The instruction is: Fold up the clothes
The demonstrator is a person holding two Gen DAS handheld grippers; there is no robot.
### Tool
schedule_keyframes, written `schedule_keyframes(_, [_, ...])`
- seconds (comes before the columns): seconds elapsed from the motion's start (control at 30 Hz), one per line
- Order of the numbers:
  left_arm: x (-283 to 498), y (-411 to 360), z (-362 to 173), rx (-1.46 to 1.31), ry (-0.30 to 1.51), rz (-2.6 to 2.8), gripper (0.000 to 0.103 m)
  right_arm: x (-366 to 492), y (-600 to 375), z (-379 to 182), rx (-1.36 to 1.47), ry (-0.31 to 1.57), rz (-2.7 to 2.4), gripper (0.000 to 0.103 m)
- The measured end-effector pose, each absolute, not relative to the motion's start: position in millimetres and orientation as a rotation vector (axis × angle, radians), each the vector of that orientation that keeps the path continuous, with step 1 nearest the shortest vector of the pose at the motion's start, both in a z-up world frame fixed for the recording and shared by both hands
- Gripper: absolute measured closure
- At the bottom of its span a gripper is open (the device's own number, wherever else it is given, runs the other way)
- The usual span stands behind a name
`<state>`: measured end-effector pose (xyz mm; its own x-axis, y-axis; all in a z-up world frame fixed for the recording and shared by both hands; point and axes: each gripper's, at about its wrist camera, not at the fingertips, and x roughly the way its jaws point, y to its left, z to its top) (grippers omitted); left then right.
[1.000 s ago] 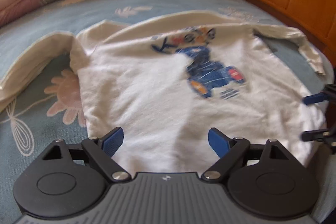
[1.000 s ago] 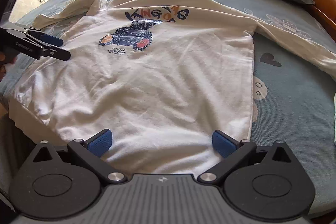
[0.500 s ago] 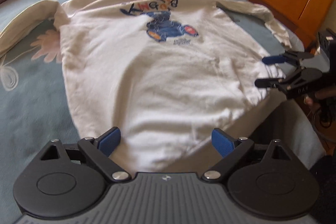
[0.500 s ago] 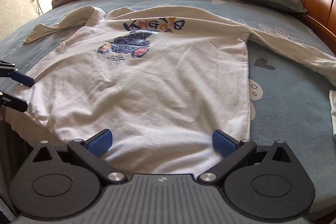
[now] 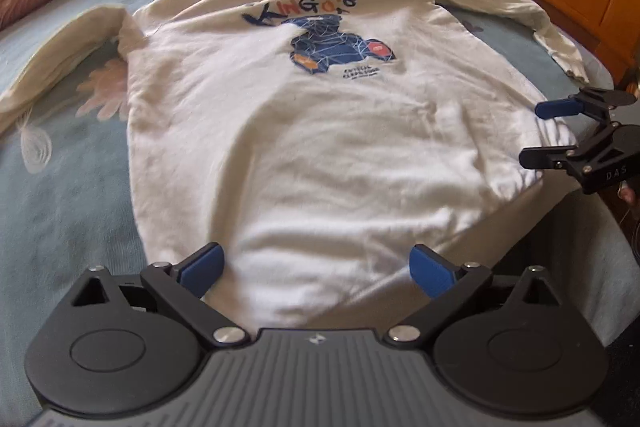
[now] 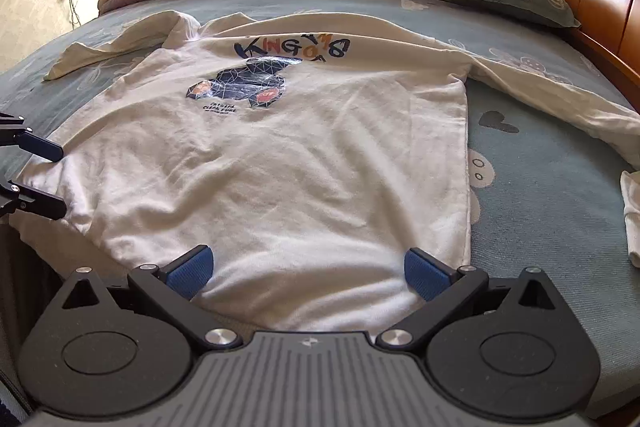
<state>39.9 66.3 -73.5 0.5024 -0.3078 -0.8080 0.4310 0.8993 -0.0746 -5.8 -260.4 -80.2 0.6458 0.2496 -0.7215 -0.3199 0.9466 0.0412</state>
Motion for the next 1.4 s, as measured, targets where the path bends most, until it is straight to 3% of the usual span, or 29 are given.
schedule_keyframes(0.27, [39.2,53.4,-48.6,0.209,0.887,-0.452,0.003,-6.3,-259.4,-54.6,0.005,0.820,0.400,0.000])
schedule_keyframes(0.5, [62.9,27.9,-55.2,0.122,0.912,-0.475,0.003,-4.2,-243.7,-72.3,-0.012,0.877,0.386,0.000])
schedule_keyframes(0.63, [59.0,43.8,-72.1,0.094,0.962,-0.398,0.003,-11.0,-257.1,-70.4,-0.022,0.864,0.349,0.000])
schedule_keyframes(0.83, [62.2,65.6,-54.8,0.056,0.943,-0.342,0.003,-12.6,-270.4,-63.0,-0.004,0.856,0.323,0.000])
schedule_keyframes(1.4, [174.6,61.1,-28.7,-0.072,0.822,-0.346,0.003,165.2,-229.5,-50.8,-0.107,0.727,0.380,0.000])
